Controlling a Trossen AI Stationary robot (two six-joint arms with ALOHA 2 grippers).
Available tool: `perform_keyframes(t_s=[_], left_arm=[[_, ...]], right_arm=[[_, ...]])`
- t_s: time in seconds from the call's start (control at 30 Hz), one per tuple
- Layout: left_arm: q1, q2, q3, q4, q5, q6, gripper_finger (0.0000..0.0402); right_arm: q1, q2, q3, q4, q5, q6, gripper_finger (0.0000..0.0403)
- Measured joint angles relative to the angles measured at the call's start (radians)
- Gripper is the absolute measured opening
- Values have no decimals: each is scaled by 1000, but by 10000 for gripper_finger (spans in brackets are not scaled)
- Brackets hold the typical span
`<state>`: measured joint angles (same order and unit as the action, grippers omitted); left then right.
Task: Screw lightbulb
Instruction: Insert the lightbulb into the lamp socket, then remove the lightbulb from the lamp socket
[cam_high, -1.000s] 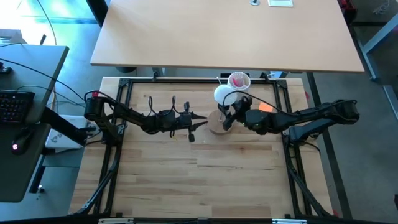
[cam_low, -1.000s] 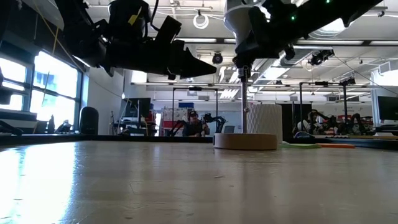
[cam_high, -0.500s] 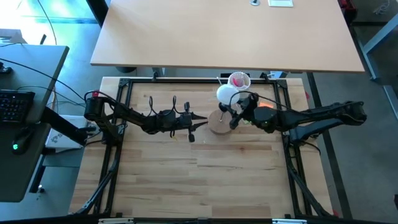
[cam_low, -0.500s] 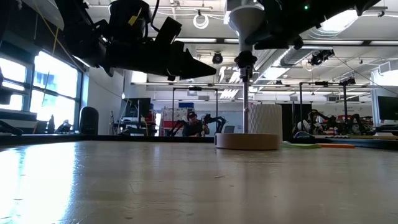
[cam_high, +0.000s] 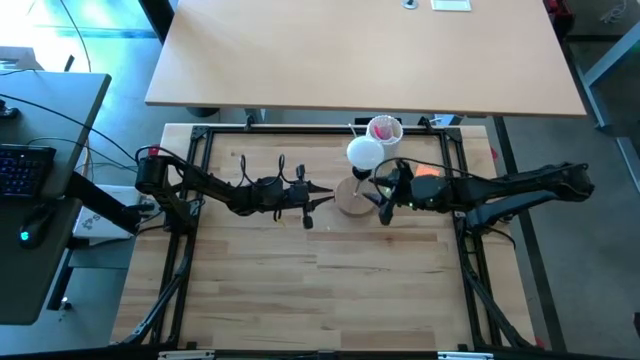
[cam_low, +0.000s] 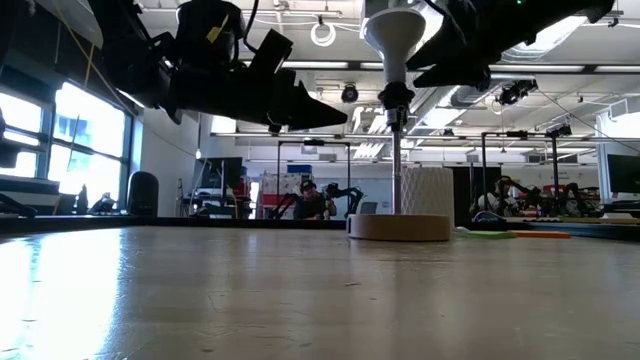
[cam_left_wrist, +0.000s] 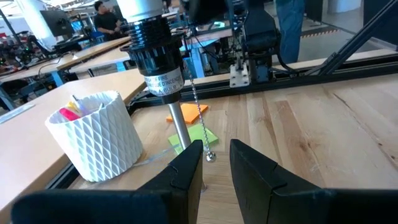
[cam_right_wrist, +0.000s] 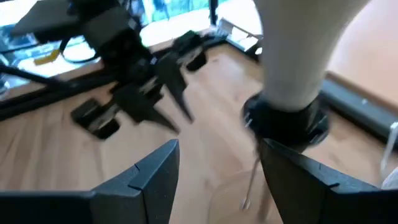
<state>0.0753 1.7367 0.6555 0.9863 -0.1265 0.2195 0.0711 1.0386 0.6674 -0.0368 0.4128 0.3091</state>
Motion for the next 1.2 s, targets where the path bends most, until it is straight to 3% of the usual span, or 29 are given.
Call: perform_keyframes(t_s=[0.43,0.83,1.2], left_arm=[[-16,0,0,-4,0,-25,76],[-19,0,-1,1,0,-32,76],[-24,0,-1,-5,0,-35,76]], right_arm=[[121,0,0,-231,5,191,220],[86,0,1,-213,-8,70,220],[-84,-84,1,-267,-306,-16,220]])
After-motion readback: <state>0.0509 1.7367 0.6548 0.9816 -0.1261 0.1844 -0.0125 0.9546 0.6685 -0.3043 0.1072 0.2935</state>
